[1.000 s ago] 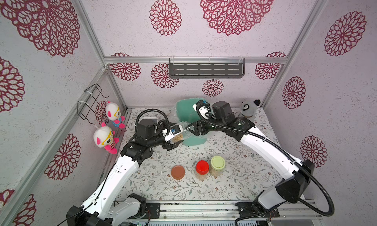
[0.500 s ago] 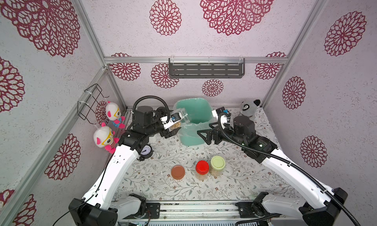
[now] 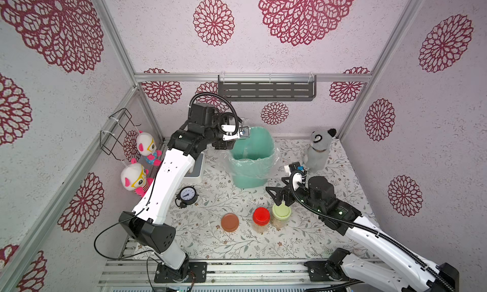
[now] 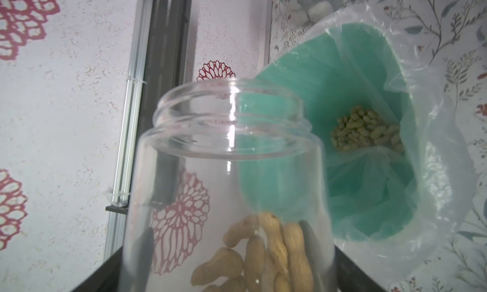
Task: Empty moldy peanuts from jars
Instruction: Pour the moldy peanuts from the jar into the trash bin.
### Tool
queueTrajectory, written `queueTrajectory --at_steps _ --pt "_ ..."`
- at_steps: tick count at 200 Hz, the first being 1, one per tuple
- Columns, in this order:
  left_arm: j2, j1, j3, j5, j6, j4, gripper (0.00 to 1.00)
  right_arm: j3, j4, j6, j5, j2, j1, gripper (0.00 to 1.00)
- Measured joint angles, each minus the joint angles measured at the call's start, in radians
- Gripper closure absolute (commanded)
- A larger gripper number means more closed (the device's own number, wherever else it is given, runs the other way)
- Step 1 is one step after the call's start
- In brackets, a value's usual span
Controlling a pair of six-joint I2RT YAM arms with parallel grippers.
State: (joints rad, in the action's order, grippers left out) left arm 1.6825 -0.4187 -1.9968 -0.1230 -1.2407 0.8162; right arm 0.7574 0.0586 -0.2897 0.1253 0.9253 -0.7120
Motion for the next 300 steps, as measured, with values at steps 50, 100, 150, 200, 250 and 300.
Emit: queueTrajectory --at_steps 50,100,150,200,250,300 --pt "0.128 -0.096 -0.058 0.254 -0.357 0.034 1.0 -0.05 -0.082 0.001 0.002 0.0 0.0 0.01" --pt "0.187 -0.13 -0.057 0.397 -0.593 0.002 1.0 -0.074 -0.143 0.008 0.006 0.003 0.0 0.01" --pt "0.187 -0.138 -0.057 0.436 -0.662 -0.045 1.0 -0.084 -0.174 0.01 0.011 0.012 0.0 0.01" --pt "0.159 -0.135 0.013 0.411 -0.562 -0.093 1.0 -0.084 -0.208 0.007 0.013 0.021 0.0 0.01" --pt "-0.012 -0.065 0.283 0.24 -0.102 -0.264 1.0 -0.084 -0.267 -0.021 0.01 0.021 0.0 0.01" --pt "-0.219 0.01 0.557 0.138 0.442 -0.581 1.0 -0.084 -0.341 -0.053 0.008 0.048 0.0 0.01"
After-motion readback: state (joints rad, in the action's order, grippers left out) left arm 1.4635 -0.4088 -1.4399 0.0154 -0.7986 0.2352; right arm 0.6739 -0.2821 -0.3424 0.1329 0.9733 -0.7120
